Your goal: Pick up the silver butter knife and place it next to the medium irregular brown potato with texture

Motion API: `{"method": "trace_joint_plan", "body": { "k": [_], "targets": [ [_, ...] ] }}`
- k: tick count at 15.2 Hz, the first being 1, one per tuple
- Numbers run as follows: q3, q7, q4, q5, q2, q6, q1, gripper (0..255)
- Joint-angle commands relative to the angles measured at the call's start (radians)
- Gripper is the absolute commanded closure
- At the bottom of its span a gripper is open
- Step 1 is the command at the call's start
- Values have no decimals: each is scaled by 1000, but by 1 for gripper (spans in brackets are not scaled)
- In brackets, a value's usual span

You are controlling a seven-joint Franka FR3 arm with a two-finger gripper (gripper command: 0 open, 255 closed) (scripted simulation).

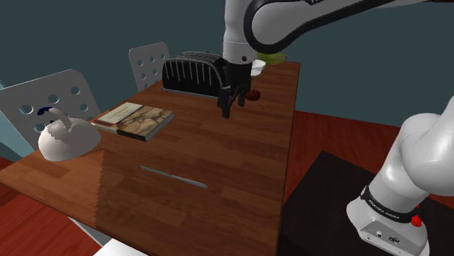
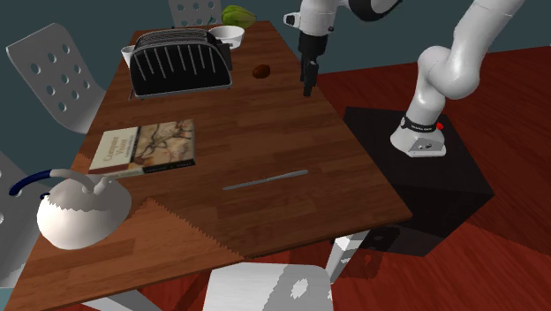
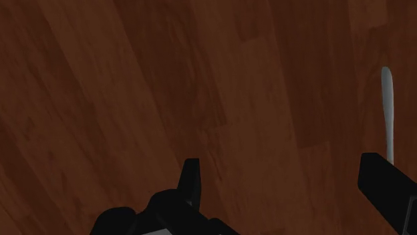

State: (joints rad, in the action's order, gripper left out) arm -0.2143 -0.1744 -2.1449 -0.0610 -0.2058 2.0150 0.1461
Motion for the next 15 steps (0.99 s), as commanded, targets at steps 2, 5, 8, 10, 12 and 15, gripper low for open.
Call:
{"method": "trace_joint_plan", "body": {
  "k": [2, 5, 8, 10, 12, 15],
  "targets": [
    [-33, -26, 67, 22, 103, 17, 19, 0],
    [-62, -55, 136, 52, 207, 30, 41, 0],
    [-86, -85, 214, 87, 313, 35, 68, 0],
    [-98, -103, 271, 112, 385, 34, 90, 0],
    [-107, -121, 331, 138, 457, 29, 114, 0],
    [-115, -142, 431, 175, 568, 15, 155, 0]
  ]
}}
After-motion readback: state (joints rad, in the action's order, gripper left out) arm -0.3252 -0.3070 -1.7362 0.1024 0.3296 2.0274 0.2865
